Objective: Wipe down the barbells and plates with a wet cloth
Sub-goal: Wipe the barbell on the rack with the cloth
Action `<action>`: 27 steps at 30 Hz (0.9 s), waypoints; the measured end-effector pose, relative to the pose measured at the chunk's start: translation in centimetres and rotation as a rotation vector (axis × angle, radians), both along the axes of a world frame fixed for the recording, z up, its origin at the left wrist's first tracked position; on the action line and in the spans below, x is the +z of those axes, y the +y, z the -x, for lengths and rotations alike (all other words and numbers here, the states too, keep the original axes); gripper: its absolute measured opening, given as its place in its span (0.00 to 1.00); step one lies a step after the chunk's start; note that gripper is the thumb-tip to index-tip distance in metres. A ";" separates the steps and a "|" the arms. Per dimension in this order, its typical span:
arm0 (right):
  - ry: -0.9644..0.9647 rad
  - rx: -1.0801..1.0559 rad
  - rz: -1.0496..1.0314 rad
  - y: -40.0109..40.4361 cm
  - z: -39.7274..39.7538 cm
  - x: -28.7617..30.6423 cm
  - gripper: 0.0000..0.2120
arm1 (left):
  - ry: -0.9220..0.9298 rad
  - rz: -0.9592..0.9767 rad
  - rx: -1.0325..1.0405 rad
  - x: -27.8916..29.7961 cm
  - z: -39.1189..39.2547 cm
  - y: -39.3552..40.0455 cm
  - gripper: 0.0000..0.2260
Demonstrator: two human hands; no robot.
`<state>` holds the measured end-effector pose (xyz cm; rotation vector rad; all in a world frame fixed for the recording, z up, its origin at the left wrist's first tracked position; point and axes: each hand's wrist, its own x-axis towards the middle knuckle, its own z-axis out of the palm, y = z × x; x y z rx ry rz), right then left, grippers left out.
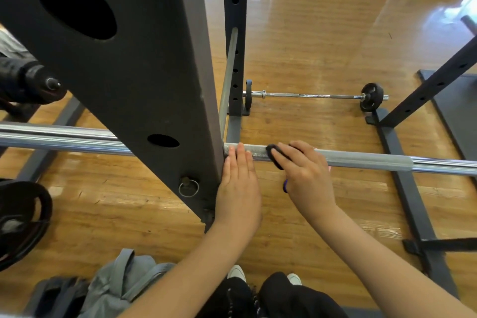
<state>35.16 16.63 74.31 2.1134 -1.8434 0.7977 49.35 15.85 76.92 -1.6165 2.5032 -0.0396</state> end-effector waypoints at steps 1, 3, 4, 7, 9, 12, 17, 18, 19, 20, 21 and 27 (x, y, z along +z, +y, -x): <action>0.001 -0.027 -0.002 0.3 0.5 0.2 0.20 | -0.013 0.008 -0.002 0.0 -0.1 0.0 0.40; -0.011 -0.030 0.007 0.0 0.3 1.0 0.19 | -0.059 0.039 -0.015 0.0 -0.1 0.0 0.41; -0.024 -0.007 0.029 -0.5 -0.4 1.4 0.16 | -0.078 0.049 -0.035 0.0 -0.1 -0.1 0.41; -0.017 0.085 0.040 -1.7 -3.5 1.6 0.14 | -0.092 0.073 -0.073 0.3 -0.1 -0.3 0.35; -0.010 0.102 -0.003 -1.7 -3.9 0.8 0.15 | -0.095 0.061 -0.077 0.5 -0.1 -0.3 0.33; -0.048 0.024 0.009 -0.7 -1.9 0.0 0.17 | -0.124 0.084 -0.082 0.4 -0.4 -0.3 0.34; -0.073 -0.035 0.038 -0.4 -0.9 1.0 0.17 | -0.121 0.121 -0.083 -0.1 -0.5 -0.3 0.37; -0.072 -0.016 0.038 -0.7 -1.7 1.2 0.15 | -0.138 0.129 -0.095 -0.1 -0.5 -0.3 0.37; -0.066 0.018 0.022 -0.9 -2.8 1.2 0.13 | -0.151 0.139 -0.111 -0.2 -0.5 -0.3 0.37; -0.053 0.054 -0.010 -1.0 -3.8 1.1 0.13 | -0.148 0.151 -0.123 -0.1 -0.5 -0.3 0.36; -0.040 0.080 -0.050 -1.0 -4.3 0.7 0.15 | -0.131 0.153 -0.127 -0.1 -0.5 -0.2 0.35; 0.014 -0.010 -0.074 1.4 0.0 -0.3 0.20 | 0.010 0.075 -0.081 0.0 -0.8 -0.1 0.42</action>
